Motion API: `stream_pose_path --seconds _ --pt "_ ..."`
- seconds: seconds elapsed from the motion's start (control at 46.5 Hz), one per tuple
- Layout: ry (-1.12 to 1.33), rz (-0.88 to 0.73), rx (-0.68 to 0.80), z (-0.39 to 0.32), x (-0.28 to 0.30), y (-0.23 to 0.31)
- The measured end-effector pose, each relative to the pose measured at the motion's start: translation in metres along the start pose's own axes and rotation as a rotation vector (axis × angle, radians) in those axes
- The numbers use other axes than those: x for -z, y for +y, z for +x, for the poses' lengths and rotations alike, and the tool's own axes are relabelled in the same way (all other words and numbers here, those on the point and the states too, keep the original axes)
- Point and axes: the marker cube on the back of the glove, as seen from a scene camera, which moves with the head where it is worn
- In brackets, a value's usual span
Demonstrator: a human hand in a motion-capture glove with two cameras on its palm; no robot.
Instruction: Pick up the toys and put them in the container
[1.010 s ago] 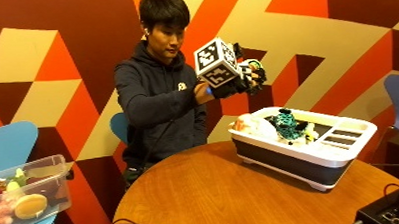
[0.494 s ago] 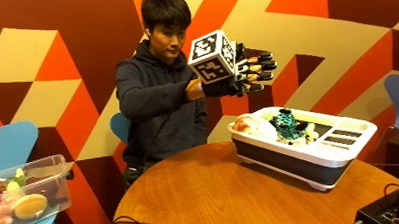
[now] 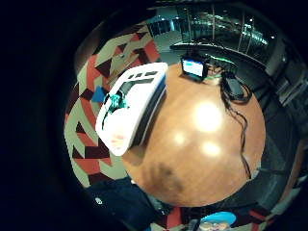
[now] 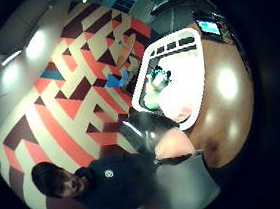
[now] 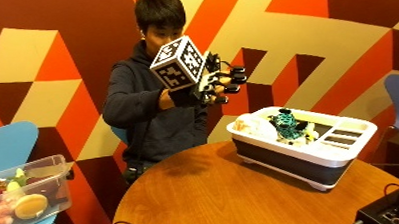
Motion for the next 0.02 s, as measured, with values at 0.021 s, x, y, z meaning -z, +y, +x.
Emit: stream_pose_path --seconds 0.021 --pt "0.001 -0.001 0.001 0.0011 0.0001 0.0008"
